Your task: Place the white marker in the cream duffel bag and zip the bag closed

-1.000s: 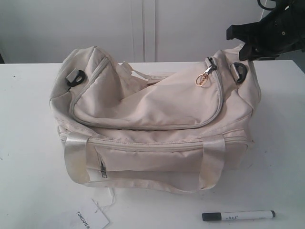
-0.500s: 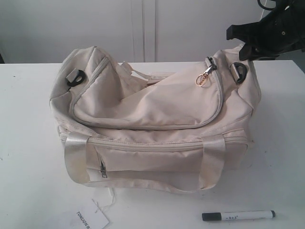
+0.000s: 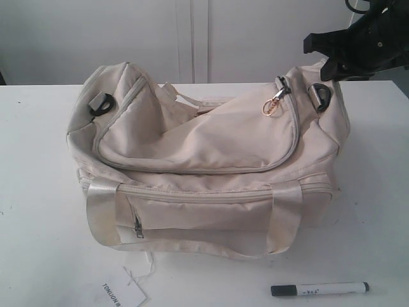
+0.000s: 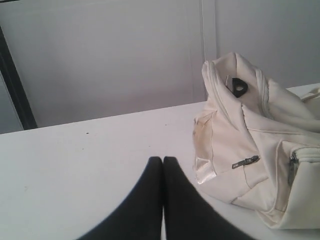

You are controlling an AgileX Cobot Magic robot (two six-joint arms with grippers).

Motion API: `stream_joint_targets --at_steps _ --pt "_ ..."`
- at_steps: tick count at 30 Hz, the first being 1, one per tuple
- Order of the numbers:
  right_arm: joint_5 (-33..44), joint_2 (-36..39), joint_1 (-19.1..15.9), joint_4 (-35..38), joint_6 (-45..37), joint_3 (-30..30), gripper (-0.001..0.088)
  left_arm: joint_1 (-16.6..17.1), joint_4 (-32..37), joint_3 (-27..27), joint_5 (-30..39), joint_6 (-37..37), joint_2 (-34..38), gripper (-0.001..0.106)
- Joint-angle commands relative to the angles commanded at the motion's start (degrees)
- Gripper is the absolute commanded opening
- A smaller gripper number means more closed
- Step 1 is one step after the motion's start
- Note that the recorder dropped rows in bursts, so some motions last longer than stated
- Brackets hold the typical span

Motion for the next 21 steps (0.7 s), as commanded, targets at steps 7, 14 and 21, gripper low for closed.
stream_joint_targets --at_steps 7,14,21 --pt "-0.12 0.00 0.00 0.00 0.00 0.00 0.0000 0.00 0.00 -13.90 20.81 0.00 2.14 0.000" --pt "-0.12 0.00 0.00 0.00 0.00 0.00 0.0000 0.00 -2.02 -21.83 28.73 0.36 10.14 0.000" --pt "-0.22 0.00 0.00 0.00 0.00 0.00 0.0000 0.00 -2.56 -31.03 38.52 0.36 19.61 0.000"
